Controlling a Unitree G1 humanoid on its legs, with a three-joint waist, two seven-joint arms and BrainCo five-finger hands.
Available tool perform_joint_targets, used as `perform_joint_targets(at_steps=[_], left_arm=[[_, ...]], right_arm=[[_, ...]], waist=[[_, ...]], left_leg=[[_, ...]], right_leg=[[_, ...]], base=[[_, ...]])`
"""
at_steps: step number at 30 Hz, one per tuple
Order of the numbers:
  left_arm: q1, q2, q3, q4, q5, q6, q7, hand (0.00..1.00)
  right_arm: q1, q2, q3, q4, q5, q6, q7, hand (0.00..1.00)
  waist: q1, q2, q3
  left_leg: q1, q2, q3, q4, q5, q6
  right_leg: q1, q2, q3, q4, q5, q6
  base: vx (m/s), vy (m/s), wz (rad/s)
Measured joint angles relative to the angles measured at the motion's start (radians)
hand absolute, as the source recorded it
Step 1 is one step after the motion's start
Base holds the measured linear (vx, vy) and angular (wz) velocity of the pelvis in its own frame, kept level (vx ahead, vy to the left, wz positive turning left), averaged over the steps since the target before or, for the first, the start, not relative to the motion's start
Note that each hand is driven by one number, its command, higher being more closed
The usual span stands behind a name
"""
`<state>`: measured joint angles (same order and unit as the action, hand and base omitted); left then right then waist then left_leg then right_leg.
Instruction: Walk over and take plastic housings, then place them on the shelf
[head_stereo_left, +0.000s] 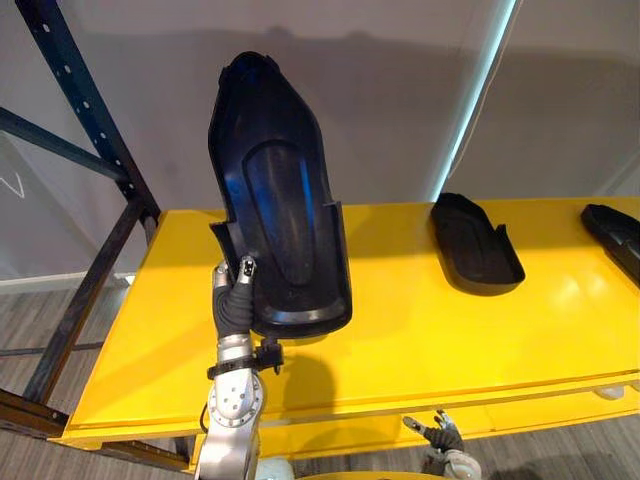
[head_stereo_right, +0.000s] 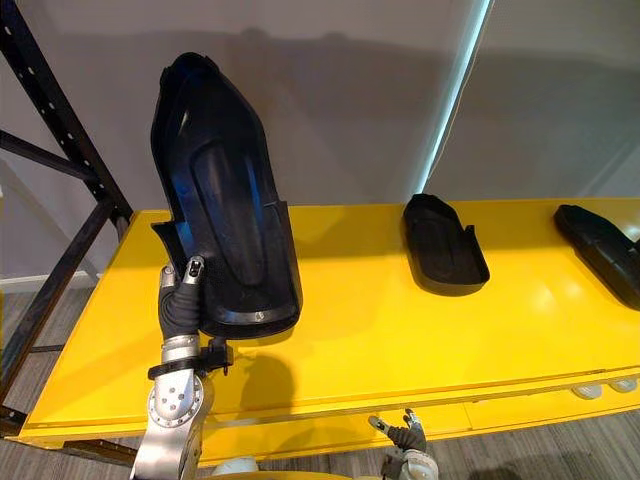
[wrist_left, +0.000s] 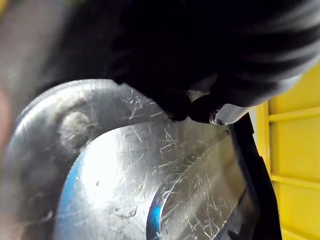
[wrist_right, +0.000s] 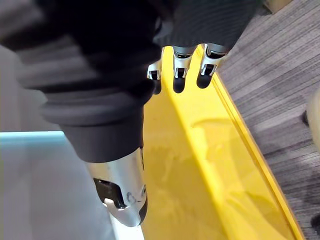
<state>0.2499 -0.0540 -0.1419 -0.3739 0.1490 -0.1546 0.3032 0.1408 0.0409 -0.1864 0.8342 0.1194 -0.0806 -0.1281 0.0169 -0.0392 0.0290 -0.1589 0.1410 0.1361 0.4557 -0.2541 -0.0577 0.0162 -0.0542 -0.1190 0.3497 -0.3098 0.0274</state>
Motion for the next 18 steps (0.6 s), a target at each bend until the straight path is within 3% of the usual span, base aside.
perform_joint_targets(at_steps=[8,18], left_arm=[[0.013,0.0,0.017,0.004,0.002,0.001,-0.02,1.0],[-0.006,0.031,0.103,0.092,0.063,0.043,-0.013,1.0]], right_arm=[[0.005,0.0,0.001,0.006,0.0,-0.001,0.0,0.0],[0.035,-0.006,0.017,0.025,-0.014,-0.003,0.003,0.0]], waist=[[0.0,-0.015,-0.015],[-0.001,-0.014,-0.029]], left_leg=[[0.052,0.021,0.023,-0.113,0.063,-0.005],[0.061,0.017,0.054,-0.18,0.098,-0.006]], right_leg=[[0.049,0.033,0.042,-0.133,0.108,-0.01],[0.049,0.034,0.077,-0.212,0.16,-0.008]], base=[[0.05,-0.007,-0.07],[-0.07,0.011,-0.13]])
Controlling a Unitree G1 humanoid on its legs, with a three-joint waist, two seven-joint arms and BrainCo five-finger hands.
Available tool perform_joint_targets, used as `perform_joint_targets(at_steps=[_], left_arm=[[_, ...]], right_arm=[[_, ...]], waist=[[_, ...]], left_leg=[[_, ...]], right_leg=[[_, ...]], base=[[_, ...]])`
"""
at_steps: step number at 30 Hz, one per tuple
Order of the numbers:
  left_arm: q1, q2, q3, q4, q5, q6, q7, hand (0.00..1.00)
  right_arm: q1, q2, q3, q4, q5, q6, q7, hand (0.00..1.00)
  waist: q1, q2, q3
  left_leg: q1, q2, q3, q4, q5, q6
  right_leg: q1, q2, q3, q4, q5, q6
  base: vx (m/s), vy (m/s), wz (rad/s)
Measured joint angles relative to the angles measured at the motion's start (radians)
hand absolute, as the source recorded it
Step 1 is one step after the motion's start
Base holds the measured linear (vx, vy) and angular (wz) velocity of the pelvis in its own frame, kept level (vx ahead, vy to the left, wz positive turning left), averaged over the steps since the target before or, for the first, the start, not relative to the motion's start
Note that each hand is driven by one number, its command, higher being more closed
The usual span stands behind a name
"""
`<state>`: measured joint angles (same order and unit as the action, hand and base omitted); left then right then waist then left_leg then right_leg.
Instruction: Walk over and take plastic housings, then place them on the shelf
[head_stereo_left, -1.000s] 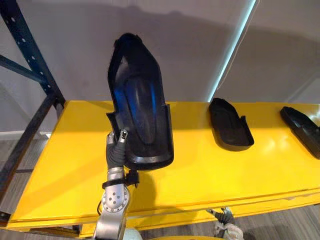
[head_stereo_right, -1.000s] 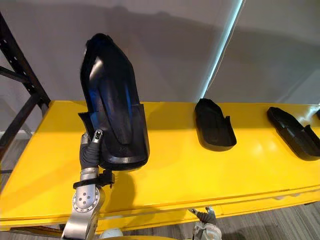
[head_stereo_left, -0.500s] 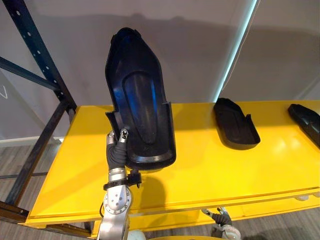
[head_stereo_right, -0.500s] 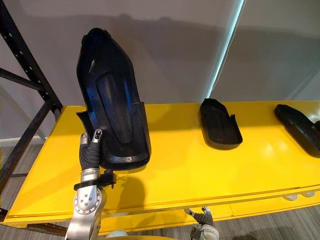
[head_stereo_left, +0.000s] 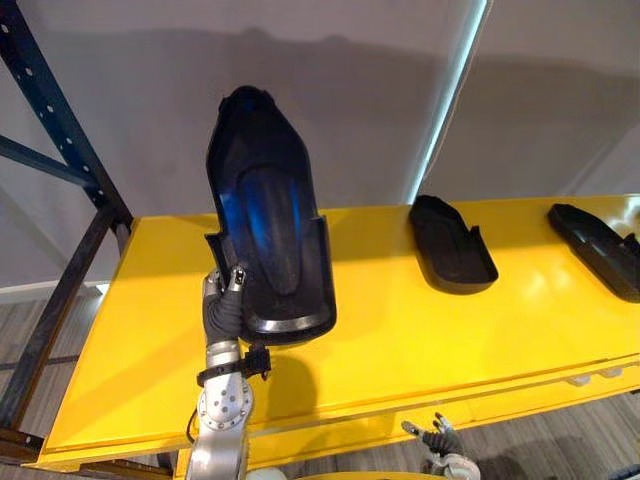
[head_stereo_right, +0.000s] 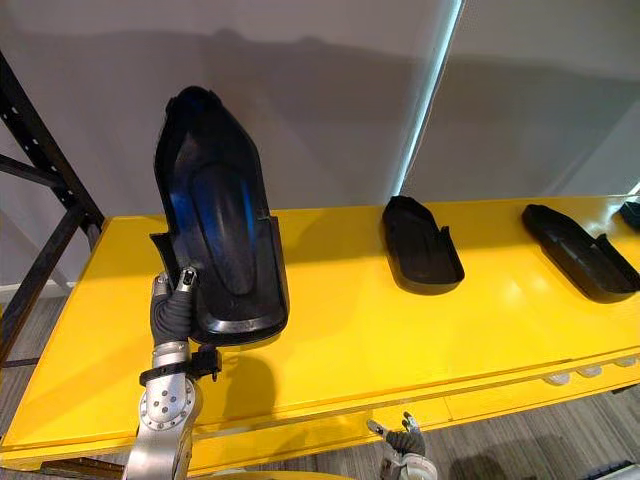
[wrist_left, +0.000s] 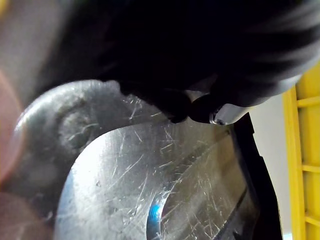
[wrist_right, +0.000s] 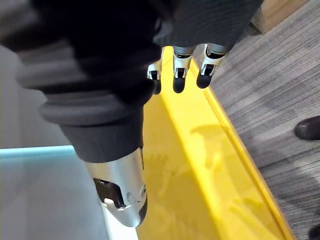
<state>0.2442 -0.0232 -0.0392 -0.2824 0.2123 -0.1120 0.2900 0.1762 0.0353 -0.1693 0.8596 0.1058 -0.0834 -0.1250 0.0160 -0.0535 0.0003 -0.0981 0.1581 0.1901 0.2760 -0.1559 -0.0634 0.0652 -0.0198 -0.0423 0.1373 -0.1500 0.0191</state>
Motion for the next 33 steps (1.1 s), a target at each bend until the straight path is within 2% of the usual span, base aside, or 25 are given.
perform_joint_targets(at_steps=[4,10,12,17,23,24,28,33], left_arm=[[-0.035,0.021,0.056,0.073,0.021,0.06,0.006,1.0],[-0.088,0.042,0.129,0.172,0.039,0.095,0.02,1.0],[-0.114,0.046,0.168,0.234,0.045,0.118,0.02,1.0],[-0.119,0.048,0.214,0.296,0.046,0.148,0.022,1.0],[-0.137,0.049,0.244,0.364,0.047,0.158,0.022,1.0],[-0.149,0.049,0.247,0.379,0.047,0.16,0.022,0.0],[-0.166,0.055,0.251,0.403,0.052,0.165,0.023,0.0],[-0.188,0.067,0.274,0.433,0.072,0.17,0.023,0.0]], right_arm=[[0.034,-0.006,0.021,0.018,-0.006,0.002,0.021,0.0],[0.034,-0.012,0.019,0.021,-0.038,0.005,0.04,0.0],[0.026,-0.013,0.018,0.021,-0.039,0.005,0.042,0.0],[0.013,-0.015,0.004,0.021,-0.041,0.014,0.043,0.0],[0.005,-0.018,0.001,0.022,-0.063,0.016,0.044,0.0],[0.004,-0.02,0.001,0.022,-0.069,0.016,0.044,0.0],[0.0,-0.026,-0.002,0.023,-0.07,0.016,0.046,0.0],[0.001,-0.028,-0.011,0.03,-0.077,0.016,0.062,0.0]], waist=[[-0.005,0.0,-0.007],[-0.002,0.007,-0.011],[-0.004,0.008,-0.014],[-0.002,0.017,-0.015],[-0.001,0.029,-0.012],[-0.001,0.03,-0.011],[-0.003,0.039,-0.007],[-0.003,0.041,-0.007]], left_leg=[[-0.009,-0.004,-0.002,-0.034,0.023,-0.007],[0.011,-0.006,0.002,-0.092,0.079,-0.013],[0.028,-0.02,0.007,-0.134,0.105,-0.012],[0.049,-0.029,0.019,-0.205,0.144,-0.01],[0.098,-0.04,0.036,-0.278,0.178,-0.003],[0.108,-0.042,0.037,-0.302,0.191,-0.004],[0.128,-0.056,0.037,-0.374,0.231,-0.001],[0.134,-0.06,0.037,-0.379,0.229,-0.004]], right_leg=[[-0.006,0.002,0.0,-0.022,0.01,0.0],[-0.022,0.007,0.005,-0.039,0.028,-0.002],[-0.028,0.004,0.009,-0.041,0.031,0.002],[-0.032,0.005,0.02,-0.067,0.052,0.009],[-0.021,0.001,0.044,-0.073,0.068,0.021],[-0.023,-0.001,0.045,-0.074,0.069,0.021],[-0.035,-0.002,0.048,-0.074,0.071,0.02],[-0.033,-0.002,0.062,-0.086,0.071,0.025]], base=[[-0.11,-0.012,0.02],[-0.03,-0.018,-0.02],[0.0,0.0,0.0],[0.01,0.001,-0.05],[-0.02,0.018,-0.07],[-0.08,0.013,-0.03],[-0.07,0.017,-0.02],[-0.05,0.014,-0.08]])
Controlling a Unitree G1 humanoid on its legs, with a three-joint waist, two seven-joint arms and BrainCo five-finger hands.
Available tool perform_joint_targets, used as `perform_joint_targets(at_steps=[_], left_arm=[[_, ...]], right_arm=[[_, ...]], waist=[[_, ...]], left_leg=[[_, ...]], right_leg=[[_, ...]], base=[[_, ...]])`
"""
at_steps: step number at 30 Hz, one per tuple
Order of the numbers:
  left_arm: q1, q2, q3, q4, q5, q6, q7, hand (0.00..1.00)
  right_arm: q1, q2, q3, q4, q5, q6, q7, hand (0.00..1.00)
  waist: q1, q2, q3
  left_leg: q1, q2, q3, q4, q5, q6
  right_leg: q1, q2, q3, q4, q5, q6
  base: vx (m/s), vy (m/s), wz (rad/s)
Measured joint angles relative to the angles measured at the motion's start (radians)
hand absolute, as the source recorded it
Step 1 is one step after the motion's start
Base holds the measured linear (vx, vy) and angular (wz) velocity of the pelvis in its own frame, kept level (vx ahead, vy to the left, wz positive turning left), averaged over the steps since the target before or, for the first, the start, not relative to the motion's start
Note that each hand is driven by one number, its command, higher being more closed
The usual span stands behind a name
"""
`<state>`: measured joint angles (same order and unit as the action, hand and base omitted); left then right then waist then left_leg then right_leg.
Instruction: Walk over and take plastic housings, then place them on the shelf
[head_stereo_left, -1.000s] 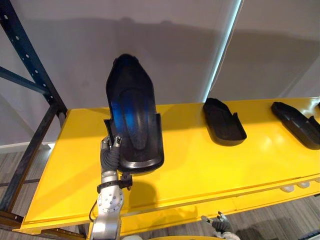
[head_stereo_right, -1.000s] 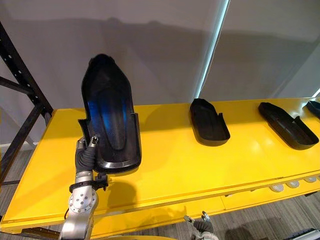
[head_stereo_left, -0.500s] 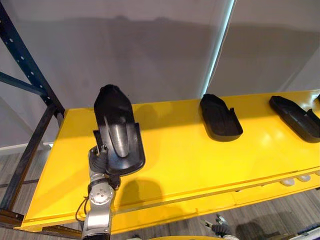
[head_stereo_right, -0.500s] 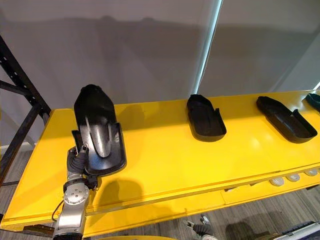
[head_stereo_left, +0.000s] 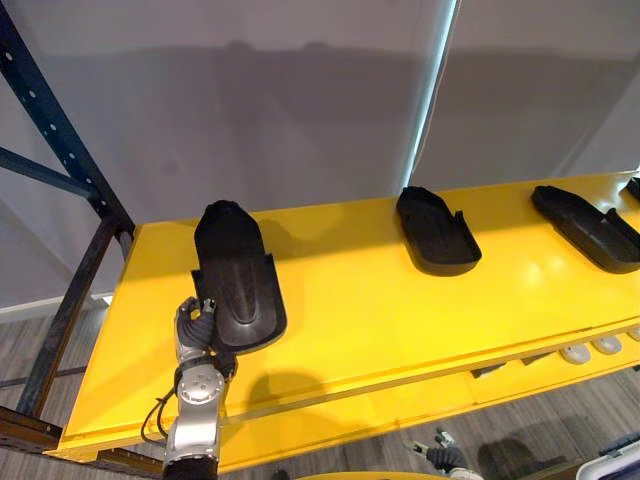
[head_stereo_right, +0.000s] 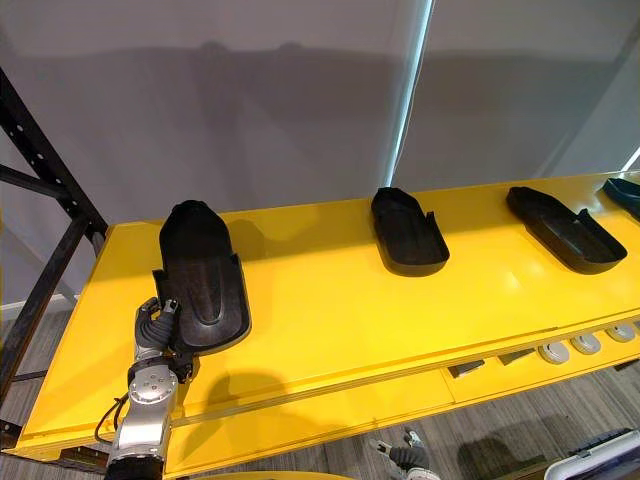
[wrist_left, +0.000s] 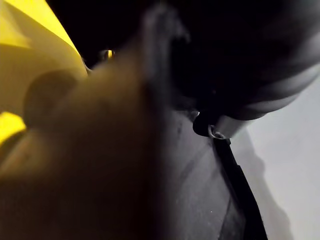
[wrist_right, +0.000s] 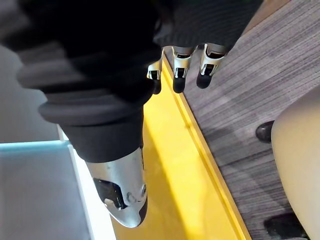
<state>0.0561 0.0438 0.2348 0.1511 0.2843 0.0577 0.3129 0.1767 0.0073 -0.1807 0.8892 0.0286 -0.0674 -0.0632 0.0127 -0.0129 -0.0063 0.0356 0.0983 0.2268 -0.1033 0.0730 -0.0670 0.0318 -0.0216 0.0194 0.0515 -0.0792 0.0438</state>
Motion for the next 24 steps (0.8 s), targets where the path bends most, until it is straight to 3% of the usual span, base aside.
perform_joint_targets(at_steps=[18,24], left_arm=[[-0.012,0.0,0.021,-0.009,0.001,-0.013,0.04,0.0],[-0.001,-0.01,-0.008,-0.168,0.005,-0.017,0.043,0.0]], right_arm=[[-0.033,0.009,-0.006,0.03,0.0,0.003,0.001,0.0],[-0.031,0.009,-0.005,0.035,0.0,0.003,0.001,0.0]], waist=[[0.001,-0.018,0.011],[0.004,-0.031,0.018]], left_leg=[[0.012,-0.02,-0.021,0.0,0.0,0.008],[0.002,-0.014,-0.032,0.001,-0.004,0.003]], right_leg=[[0.036,-0.014,-0.014,-0.029,0.006,0.003],[0.031,-0.018,-0.021,-0.026,0.005,0.003]], base=[[0.03,0.003,0.02],[-0.01,0.002,0.04]])
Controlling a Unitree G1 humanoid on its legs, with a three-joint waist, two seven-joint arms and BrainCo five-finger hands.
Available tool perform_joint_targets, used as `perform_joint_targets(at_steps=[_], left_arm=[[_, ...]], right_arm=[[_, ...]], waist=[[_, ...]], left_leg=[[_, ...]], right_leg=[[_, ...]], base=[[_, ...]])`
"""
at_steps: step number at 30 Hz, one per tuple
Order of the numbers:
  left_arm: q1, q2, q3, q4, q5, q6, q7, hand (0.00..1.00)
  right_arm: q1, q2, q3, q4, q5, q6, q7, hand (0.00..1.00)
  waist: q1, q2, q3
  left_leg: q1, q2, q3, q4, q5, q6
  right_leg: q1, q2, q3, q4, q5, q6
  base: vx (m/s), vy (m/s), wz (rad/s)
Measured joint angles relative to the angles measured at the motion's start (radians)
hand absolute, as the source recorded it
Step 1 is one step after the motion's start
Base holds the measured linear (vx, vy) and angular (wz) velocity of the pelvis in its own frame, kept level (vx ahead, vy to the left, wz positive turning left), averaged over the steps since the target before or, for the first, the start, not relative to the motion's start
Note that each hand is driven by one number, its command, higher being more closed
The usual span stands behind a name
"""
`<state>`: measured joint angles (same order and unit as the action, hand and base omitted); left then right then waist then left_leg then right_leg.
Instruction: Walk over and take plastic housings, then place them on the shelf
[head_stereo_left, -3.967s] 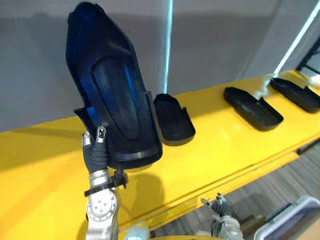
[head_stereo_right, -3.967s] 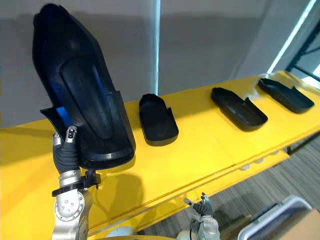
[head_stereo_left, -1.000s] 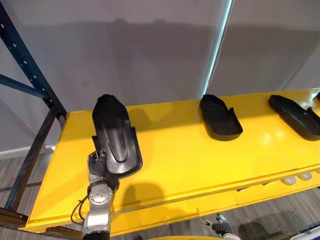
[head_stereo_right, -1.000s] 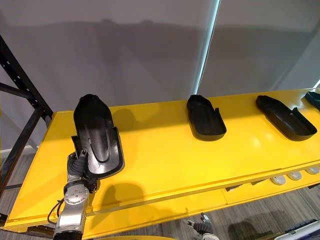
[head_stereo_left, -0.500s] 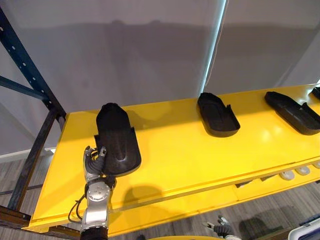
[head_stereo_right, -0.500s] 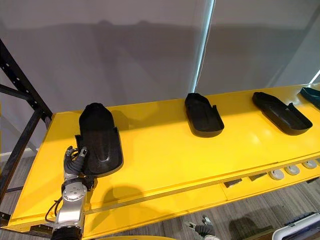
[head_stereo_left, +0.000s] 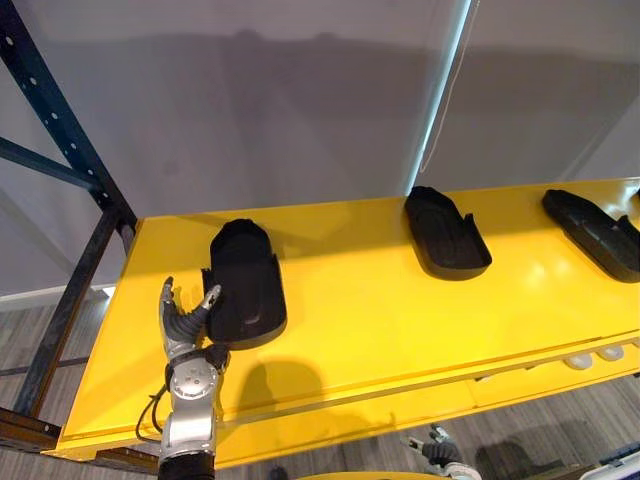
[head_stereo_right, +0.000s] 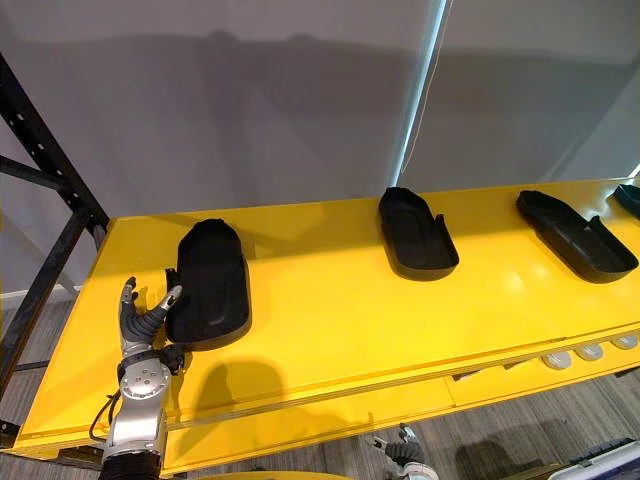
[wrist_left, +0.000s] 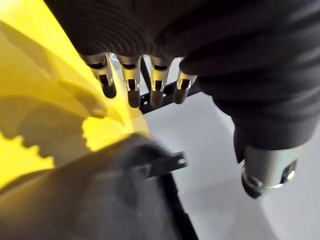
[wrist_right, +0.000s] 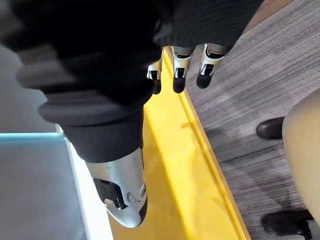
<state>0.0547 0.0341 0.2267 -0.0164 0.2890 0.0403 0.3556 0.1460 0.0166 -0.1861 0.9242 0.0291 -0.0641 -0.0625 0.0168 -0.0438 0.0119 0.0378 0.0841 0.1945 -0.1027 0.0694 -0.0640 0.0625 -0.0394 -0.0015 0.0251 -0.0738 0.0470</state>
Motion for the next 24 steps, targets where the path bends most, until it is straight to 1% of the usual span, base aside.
perform_joint_targets(at_steps=[2,5,6,7,8,10,11,13,14,15,17,18,20,21,22,24], left_arm=[[0.017,0.0,-0.038,-0.103,0.007,-0.009,0.003,0.0],[0.066,-0.003,-0.125,-0.294,0.054,-0.061,0.002,0.0],[0.076,-0.004,-0.142,-0.319,0.062,-0.073,0.0,0.0],[0.107,-0.012,-0.174,-0.38,0.079,-0.093,-0.005,0.0],[0.128,-0.021,-0.189,-0.42,0.079,-0.101,-0.005,0.0],[0.184,-0.043,-0.193,-0.491,0.079,-0.139,-0.006,0.0],[0.218,-0.046,-0.194,-0.518,0.079,-0.153,-0.007,1.0],[0.269,-0.052,-0.198,-0.546,0.078,-0.175,-0.013,1.0],[0.301,-0.052,-0.2,-0.56,0.078,-0.182,-0.027,1.0],[0.333,-0.053,-0.212,-0.568,0.076,-0.187,-0.045,1.0],[0.367,-0.057,-0.221,-0.568,0.074,-0.198,-0.069,1.0],[0.392,-0.064,-0.225,-0.568,0.065,-0.203,-0.089,1.0],[0.412,-0.071,-0.229,-0.564,0.053,-0.203,-0.098,1.0],[0.421,-0.07,-0.234,-0.561,0.044,-0.203,-0.111,1.0],[0.428,-0.07,-0.239,-0.555,0.036,-0.203,-0.122,1.0],[0.434,-0.07,-0.25,-0.523,0.035,-0.205,-0.138,1.0]], right_arm=[[0.003,0.0,0.001,0.002,0.001,-0.001,0.0,0.0],[0.017,0.0,0.007,0.001,0.007,-0.008,-0.001,0.0],[0.019,0.0,0.007,0.001,0.009,-0.009,-0.001,0.0],[0.023,0.008,0.005,0.0,0.01,-0.01,-0.002,0.0],[0.025,0.011,0.003,-0.001,0.01,-0.011,-0.003,0.0],[0.031,0.017,0.001,-0.008,0.01,-0.021,-0.004,0.0],[0.031,0.018,0.001,-0.008,0.01,-0.027,-0.005,0.0],[0.036,0.019,0.001,-0.008,0.01,-0.034,-0.008,0.0],[0.036,0.02,0.002,-0.012,0.01,-0.041,-0.011,0.0],[0.041,0.021,0.005,-0.026,0.01,-0.041,-0.016,0.0],[0.038,0.026,0.011,-0.036,0.01,-0.041,-0.022,0.0],[0.037,0.03,0.026,-0.048,0.01,-0.042,-0.022,0.0],[0.031,0.033,0.043,-0.049,0.01,-0.042,-0.022,0.0],[0.027,0.034,0.049,-0.049,0.01,-0.042,-0.022,0.0],[0.027,0.034,0.05,-0.049,0.01,-0.042,-0.022,0.0],[0.022,0.035,0.049,-0.049,0.01,-0.042,-0.022,0.0]], waist=[[0.0,-0.001,0.0],[0.0,0.0,0.0],[0.0,0.0,0.0],[-0.002,-0.001,0.0],[-0.001,-0.001,0.0],[0.001,0.0,0.001],[0.003,0.0,0.001],[0.009,0.0,0.001],[0.02,0.0,0.002],[0.029,-0.001,0.007],[0.029,-0.005,0.013],[0.033,-0.01,0.024],[0.035,-0.014,0.024],[0.045,-0.015,0.025],[0.052,-0.015,0.026],[0.055,-0.014,0.027]], left_leg=[[-0.006,0.001,-0.001,0.005,0.0,0.0],[-0.016,0.002,-0.002,0.007,0.0,0.0],[-0.017,0.002,-0.002,0.007,0.0,0.0],[-0.019,0.001,-0.004,0.006,-0.002,0.003],[-0.023,0.002,-0.005,0.006,-0.003,0.004],[-0.024,0.002,-0.013,0.006,-0.004,0.006],[-0.026,0.003,-0.017,0.006,-0.004,0.006],[-0.026,0.004,-0.02,0.006,-0.005,0.006],[-0.027,0.004,-0.02,0.007,-0.006,0.007],[-0.028,0.004,-0.02,0.007,-0.006,0.007],[-0.036,0.002,-0.025,0.03,-0.011,0.015],[-0.053,0.002,-0.027,0.071,-0.029,0.018],[-0.076,0.003,-0.031,0.113,-0.045,0.024],[-0.096,0.004,-0.036,0.148,-0.061,0.027],[-0.111,0.005,-0.039,0.178,-0.074,0.026],[-0.137,0.007,-0.048,0.226,-0.101,0.027]], right_leg=[[-0.006,0.0,-0.001,0.003,0.0,0.0],[-0.012,0.0,-0.001,0.008,0.001,0.001],[-0.012,0.0,-0.001,0.008,0.002,0.001],[-0.012,0.0,-0.006,0.008,0.002,0.001],[-0.012,0.0,-0.008,0.008,0.001,0.002],[-0.012,-0.001,-0.021,0.009,0.0,0.003],[-0.012,-0.001,-0.026,0.011,0.0,0.004],[-0.012,0.0,-0.029,0.014,-0.002,0.007],[-0.012,-0.001,-0.032,0.017,-0.005,0.011],[-0.012,-0.004,-0.04,0.028,-0.015,0.026],[-0.015,-0.01,-0.058,0.036,-0.022,0.031],[-0.016,-0.014,-0.069,0.044,-0.025,0.028],[-0.017,-0.016,-0.075,0.045,-0.025,0.028],[-0.016,-0.018,-0.08,0.047,-0.025,0.028],[-0.016,-0.019,-0.081,0.049,-0.024,0.028],[-0.016,-0.02,-0.089,0.052,-0.024,0.028]], base=[[0.0,0.004,0.02],[0.0,0.0,0.0],[0.0,0.0,0.0],[0.01,0.0,0.04],[0.0,-0.001,0.07],[0.01,-0.005,0.13],[0.01,-0.006,0.13],[0.0,-0.003,0.07],[-0.02,0.001,0.08],[-0.02,0.002,0.15],[-0.03,0.009,0.23],[-0.03,0.013,0.15],[-0.03,0.012,0.09],[-0.02,0.018,0.1],[-0.01,0.017,0.08],[-0.02,0.023,0.11]])
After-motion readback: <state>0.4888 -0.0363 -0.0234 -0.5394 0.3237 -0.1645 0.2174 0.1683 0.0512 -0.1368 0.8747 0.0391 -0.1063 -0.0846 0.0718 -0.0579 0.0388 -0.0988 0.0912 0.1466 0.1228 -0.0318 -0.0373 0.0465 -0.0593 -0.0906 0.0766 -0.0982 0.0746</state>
